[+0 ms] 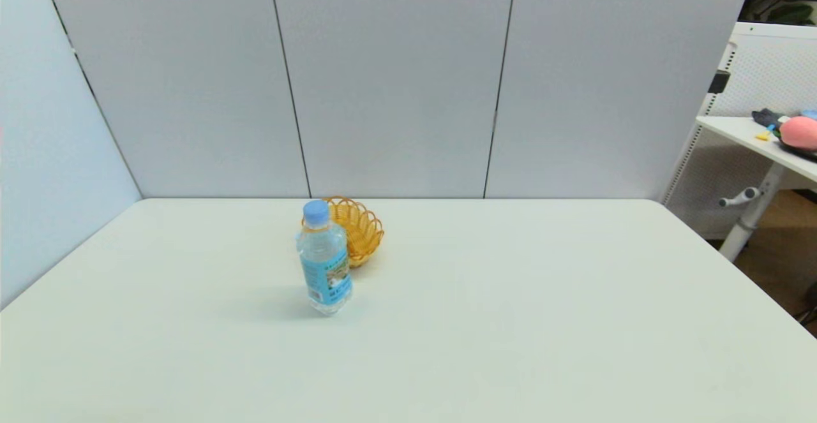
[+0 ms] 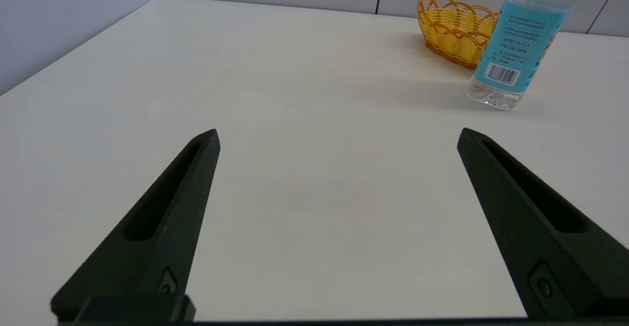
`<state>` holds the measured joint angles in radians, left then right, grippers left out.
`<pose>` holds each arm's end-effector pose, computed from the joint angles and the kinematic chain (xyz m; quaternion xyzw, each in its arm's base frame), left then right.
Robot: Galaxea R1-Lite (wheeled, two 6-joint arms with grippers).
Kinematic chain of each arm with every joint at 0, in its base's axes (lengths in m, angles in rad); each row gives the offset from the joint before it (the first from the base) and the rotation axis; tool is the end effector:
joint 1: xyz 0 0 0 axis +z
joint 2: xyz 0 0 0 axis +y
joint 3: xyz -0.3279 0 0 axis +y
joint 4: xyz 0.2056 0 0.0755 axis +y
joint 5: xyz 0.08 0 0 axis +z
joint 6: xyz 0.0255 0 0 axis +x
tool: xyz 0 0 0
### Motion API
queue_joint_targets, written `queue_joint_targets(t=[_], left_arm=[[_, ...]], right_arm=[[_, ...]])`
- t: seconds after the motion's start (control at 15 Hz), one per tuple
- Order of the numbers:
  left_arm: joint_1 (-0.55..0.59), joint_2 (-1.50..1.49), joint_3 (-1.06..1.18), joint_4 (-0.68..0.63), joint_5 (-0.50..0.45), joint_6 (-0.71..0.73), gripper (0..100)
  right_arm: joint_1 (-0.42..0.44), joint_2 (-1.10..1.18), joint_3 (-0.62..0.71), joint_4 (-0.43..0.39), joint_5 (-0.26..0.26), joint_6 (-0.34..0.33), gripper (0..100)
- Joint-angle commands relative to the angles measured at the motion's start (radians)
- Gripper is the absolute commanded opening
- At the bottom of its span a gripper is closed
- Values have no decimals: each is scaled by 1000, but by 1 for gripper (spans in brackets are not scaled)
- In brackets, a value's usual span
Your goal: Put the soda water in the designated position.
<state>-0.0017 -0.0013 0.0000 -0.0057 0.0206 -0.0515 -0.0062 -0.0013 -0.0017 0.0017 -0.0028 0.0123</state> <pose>-0.0169 0.0006 0.0761 -0.0258 -0.0037 0.0094 0.9996 -0.0170 0.0000 0.0758 0.0061 -0.0007 -0.0045 1.0000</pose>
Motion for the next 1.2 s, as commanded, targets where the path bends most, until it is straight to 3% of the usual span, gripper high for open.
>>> queue_joint_targets(t=[0.07,1.2], left_arm=[[0,1,0,0,1,-1,100],[0,1,0,0,1,-1,100]], right_arm=[[0,1,0,0,0,0,100],[0,1,0,0,0,0,100]])
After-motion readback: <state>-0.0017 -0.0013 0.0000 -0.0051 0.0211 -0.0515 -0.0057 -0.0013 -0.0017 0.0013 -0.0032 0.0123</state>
